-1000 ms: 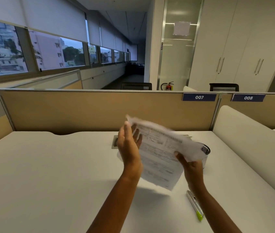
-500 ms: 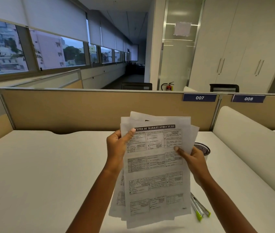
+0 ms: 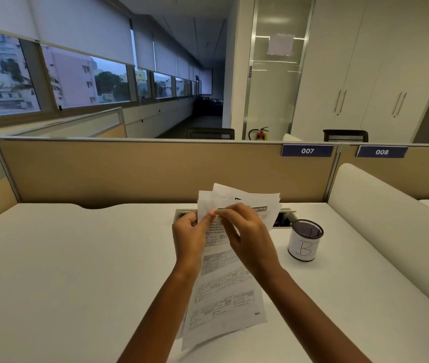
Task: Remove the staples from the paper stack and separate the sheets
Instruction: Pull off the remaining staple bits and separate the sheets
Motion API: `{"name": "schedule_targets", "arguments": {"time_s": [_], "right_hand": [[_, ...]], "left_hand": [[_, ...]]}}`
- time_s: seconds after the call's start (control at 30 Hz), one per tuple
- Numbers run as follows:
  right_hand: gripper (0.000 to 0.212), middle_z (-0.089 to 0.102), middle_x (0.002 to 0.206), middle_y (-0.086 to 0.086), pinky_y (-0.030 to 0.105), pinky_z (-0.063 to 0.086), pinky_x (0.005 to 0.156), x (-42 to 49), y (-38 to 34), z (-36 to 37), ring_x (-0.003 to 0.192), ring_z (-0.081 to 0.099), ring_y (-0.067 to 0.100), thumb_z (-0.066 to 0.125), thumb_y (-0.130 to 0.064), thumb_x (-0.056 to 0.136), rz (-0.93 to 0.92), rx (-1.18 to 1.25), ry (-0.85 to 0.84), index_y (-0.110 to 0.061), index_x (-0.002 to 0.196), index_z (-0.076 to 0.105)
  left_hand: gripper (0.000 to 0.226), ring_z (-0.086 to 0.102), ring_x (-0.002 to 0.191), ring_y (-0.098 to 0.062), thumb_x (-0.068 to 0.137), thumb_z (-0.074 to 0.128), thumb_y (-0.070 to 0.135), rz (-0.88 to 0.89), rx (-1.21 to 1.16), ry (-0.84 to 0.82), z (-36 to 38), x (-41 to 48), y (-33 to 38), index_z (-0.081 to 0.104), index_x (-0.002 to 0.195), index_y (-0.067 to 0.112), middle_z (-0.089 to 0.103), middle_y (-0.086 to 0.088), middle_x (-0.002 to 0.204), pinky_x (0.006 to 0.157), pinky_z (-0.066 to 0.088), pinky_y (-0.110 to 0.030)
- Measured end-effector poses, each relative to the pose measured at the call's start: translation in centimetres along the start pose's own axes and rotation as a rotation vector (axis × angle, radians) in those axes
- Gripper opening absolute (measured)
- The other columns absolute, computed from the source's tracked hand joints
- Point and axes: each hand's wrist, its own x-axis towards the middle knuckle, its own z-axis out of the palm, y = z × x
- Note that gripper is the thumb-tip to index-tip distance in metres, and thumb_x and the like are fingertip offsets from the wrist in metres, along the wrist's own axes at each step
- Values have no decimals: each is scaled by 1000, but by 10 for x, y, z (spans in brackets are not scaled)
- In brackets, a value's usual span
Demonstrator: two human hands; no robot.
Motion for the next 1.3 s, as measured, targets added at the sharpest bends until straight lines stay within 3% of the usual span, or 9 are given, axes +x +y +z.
{"name": "schedule_targets", "arguments": {"time_s": [0.13,0.3,0.5,0.63,0.77,0.87,0.93,1.13,1.3], "right_hand": [[17,67,89,17,34,58,64,3,-6,3,83,64,29,63,-5,81,-2,-17,5,-1,98,67],[11,66,84,17,35,57,55,5,-7,-4,75,63,29,64,-8,81,-23,-86,-40,0,88,67],[7,64,74,16,37,53,41,9,-9,-11,64,60,29,68,-2,77,-75,-260,-125,2,75,63],[11,64,70,15,34,55,42,14,-9,-13,61,61,27,73,-2,72,-108,-303,-131,1,72,63],[12,63,70,16,34,55,43,17,-5,-13,61,61,28,72,-2,71,-116,-304,-144,2,72,61],[10,63,73,17,36,54,44,14,-1,-12,62,61,29,66,-6,79,-125,-263,-161,3,78,61],[8,63,71,15,33,53,41,12,1,-13,58,60,28,66,-6,80,-142,-258,-175,2,80,62],[17,64,63,12,23,44,36,18,2,-18,49,60,25,78,-5,68,-198,-311,-220,-1,71,61],[15,65,81,17,31,45,45,24,7,-17,67,62,31,66,-9,79,-247,-356,-289,2,85,58]], "left_hand": [[13,65,64,-15,77,65,31,-50,-10,15,-2,0,-2,62,81,19,66,3,74,50,52,-18],[10,63,67,-19,82,59,29,-84,-2,-22,-3,-1,-1,61,76,21,66,0,74,60,53,-26],[22,65,77,-28,85,55,28,-107,-46,-63,1,-6,7,64,92,9,67,-9,84,70,55,-35],[18,64,79,-30,85,55,26,-113,-62,-78,3,-6,10,62,90,11,66,-11,86,72,55,-38],[15,62,70,-22,85,55,26,-102,-59,-96,6,-8,10,63,86,13,65,-5,78,60,53,-26],[17,63,73,-26,84,55,27,-109,-60,-93,5,-8,9,63,86,12,66,-7,81,67,54,-33],[15,63,77,-28,84,56,26,-120,-66,-89,5,-8,10,63,82,14,66,-8,81,73,54,-38],[19,62,73,-25,86,53,26,-122,-81,-92,7,-7,11,63,71,20,65,-3,73,66,53,-31],[19,62,65,-20,86,53,28,-116,-68,-125,7,-8,11,63,70,21,65,-1,70,58,52,-25]]}}
